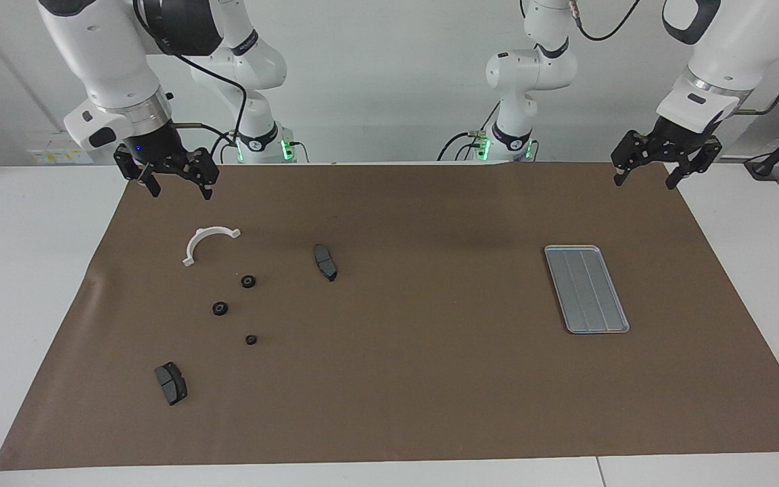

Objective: Pick bearing gear from pile to tray

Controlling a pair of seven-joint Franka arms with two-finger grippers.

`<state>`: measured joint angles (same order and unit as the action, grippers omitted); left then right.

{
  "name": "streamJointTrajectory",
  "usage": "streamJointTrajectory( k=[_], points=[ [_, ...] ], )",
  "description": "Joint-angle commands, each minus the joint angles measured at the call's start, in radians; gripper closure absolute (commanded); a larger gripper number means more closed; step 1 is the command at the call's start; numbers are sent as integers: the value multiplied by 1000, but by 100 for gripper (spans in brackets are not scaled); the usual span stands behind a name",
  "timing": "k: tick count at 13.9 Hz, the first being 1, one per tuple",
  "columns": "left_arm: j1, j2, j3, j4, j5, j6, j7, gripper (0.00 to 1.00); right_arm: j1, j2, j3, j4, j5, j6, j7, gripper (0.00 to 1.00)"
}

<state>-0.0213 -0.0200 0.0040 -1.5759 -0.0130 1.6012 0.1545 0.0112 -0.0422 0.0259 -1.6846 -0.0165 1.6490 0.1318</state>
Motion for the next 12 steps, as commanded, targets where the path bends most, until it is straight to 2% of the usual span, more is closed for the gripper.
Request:
streamJointTrajectory(
  k=[1, 5, 9, 12],
  points=[
    [-2, -21, 4, -23, -7, 2, -9, 0, 0, -28, 2, -34, 17, 8, 16, 0],
    [-2, -23, 4, -23, -7, 2, -9, 0, 3, -28, 2, -41, 17, 17, 6, 0],
    [-2, -21, 4, -23, -7, 2, -9, 0, -5, -44, 2, -150, 18, 159, -3, 0],
    [-2, -23, 4, -23, -7, 2, -9, 0, -16, -16, 0, -194, 17, 230, -49, 0]
  ],
)
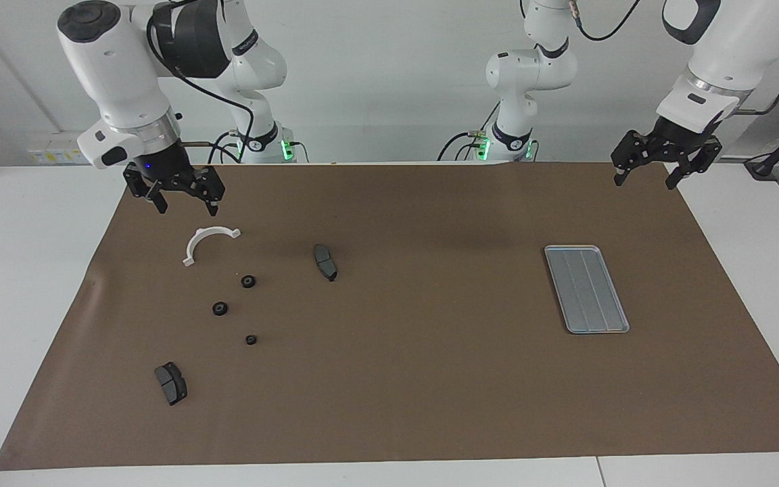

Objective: Pick bearing gear from pile to tray

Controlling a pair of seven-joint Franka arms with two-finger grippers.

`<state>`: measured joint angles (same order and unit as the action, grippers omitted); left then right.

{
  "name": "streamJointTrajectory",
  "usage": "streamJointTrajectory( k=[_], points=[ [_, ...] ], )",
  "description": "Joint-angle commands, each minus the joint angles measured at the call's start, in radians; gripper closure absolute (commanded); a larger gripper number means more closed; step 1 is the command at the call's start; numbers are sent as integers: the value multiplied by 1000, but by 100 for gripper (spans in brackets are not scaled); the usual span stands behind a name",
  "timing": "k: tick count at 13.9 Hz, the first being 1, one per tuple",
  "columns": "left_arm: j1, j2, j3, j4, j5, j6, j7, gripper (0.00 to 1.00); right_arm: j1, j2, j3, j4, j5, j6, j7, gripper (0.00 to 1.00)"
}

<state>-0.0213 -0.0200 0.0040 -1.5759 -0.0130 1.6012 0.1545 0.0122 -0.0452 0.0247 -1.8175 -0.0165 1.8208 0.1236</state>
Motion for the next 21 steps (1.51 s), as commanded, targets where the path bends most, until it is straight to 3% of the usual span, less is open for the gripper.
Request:
streamJointTrajectory(
  k=[1, 3, 11, 21],
  points=[
    [-2, -21, 4, -23, -7, 2, -9, 0, -21, -5, 1, -87, 18, 102, -50, 0],
    [-2, -23, 4, -23, -7, 2, -9, 0, -35, 22, 1, -149, 18, 211, -81, 0],
    [-2, -21, 4, -23, -7, 2, -9, 0, -51, 249, 1, -217, 17, 526, -130, 0],
    [-2, -21, 4, -23, -7, 2, -9, 0, -55, 381, 1, -223, 17, 680, -145, 0]
  ],
)
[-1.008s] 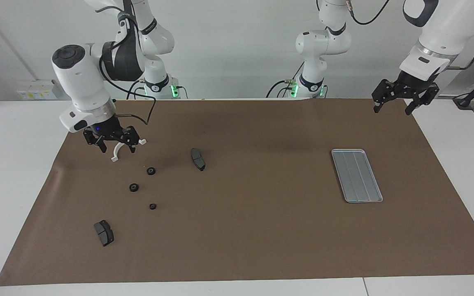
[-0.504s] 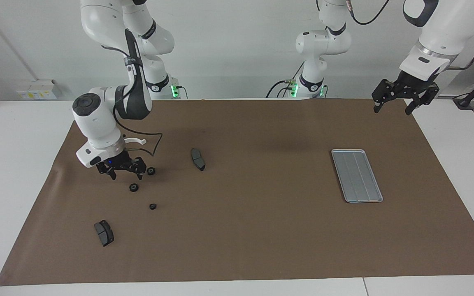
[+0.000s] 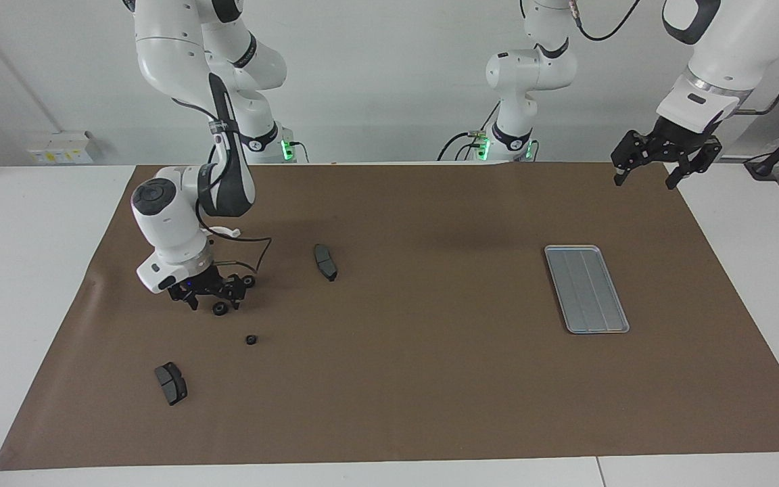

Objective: Pick bearing gear from pile to tray

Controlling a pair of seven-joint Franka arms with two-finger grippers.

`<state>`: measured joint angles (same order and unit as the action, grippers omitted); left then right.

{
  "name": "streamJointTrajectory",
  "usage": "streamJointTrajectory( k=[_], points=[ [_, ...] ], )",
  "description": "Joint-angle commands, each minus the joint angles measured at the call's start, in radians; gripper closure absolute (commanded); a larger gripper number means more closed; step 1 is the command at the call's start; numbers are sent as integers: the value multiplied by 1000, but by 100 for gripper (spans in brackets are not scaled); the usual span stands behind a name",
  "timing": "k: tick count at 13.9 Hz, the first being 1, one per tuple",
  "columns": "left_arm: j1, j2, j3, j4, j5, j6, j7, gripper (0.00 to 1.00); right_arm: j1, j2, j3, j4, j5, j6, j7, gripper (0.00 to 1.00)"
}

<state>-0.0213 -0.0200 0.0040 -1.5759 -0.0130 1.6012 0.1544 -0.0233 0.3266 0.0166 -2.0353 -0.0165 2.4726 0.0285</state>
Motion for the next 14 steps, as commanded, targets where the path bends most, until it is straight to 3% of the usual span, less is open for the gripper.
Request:
streamJointTrajectory(
  k=[1, 3, 8, 10, 11, 12, 14],
  points=[
    [-2, -23, 4, -23, -7, 2, -9, 0, -20, 9, 9, -8, 17, 28, -55, 5],
    [-2, -23, 4, -23, -7, 2, -9, 0, -27, 6, 9, -23, 17, 26, -64, 26],
    [-2, -21, 4, -23, -7, 2, -9, 0, -32, 2, 9, -28, 17, 3, -67, 59],
    [-2, -21, 4, -23, -7, 2, -9, 0, -29, -1, 9, -25, 17, 2, -64, 85],
    [-2, -23, 4, -23, -7, 2, -9, 0, -24, -4, 11, -23, 17, -1, -61, 92],
    [-2, -21, 4, -23, -7, 2, -9, 0, -18, -9, 11, -19, 17, -18, -58, 98],
    [-2, -23, 4, -23, -7, 2, -9, 0, -15, -32, 11, -11, 17, -44, -55, 99]
  ],
)
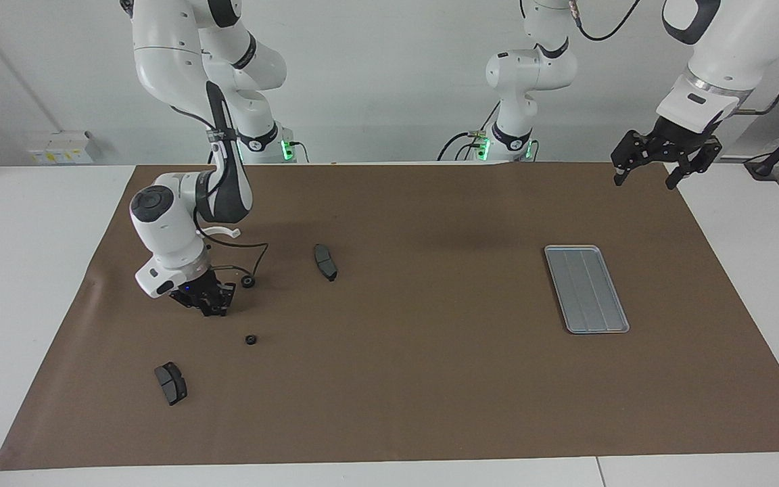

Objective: Pick bearing gear from pile to tray

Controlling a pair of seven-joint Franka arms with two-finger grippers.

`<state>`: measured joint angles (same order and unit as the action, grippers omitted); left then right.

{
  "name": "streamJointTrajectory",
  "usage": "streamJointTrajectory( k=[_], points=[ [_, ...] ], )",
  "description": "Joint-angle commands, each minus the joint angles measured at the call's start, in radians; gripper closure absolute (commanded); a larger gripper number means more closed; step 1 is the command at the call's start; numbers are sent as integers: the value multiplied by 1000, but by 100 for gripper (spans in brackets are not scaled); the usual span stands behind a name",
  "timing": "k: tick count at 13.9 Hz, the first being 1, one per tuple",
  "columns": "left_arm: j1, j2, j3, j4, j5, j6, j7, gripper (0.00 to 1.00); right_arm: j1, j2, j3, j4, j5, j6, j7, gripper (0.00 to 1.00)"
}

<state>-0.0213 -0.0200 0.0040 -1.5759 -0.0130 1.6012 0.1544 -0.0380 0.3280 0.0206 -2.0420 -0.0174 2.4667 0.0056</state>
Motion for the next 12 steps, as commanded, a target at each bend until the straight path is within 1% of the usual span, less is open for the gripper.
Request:
streamJointTrajectory(
  k=[1, 3, 6, 9, 12],
  points=[
    [-2, -23, 4, -23, -7, 2, -9, 0, 9, -50, 8, -4, 17, -55, -15, 99],
    [-2, -23, 4, -23, -7, 2, -9, 0, 65, -78, 15, 0, 17, -89, 75, 100],
    [-2, -23, 4, -23, -7, 2, -9, 0, 168, -78, 15, 10, 17, -84, 233, 100],
    [-2, -23, 4, -23, -7, 2, -9, 0, 292, -72, 15, 28, 17, -71, 399, 100],
    [-2, -21, 4, -23, -7, 2, -9, 0, 384, -64, 15, 46, 16, -68, 516, 100]
  ],
)
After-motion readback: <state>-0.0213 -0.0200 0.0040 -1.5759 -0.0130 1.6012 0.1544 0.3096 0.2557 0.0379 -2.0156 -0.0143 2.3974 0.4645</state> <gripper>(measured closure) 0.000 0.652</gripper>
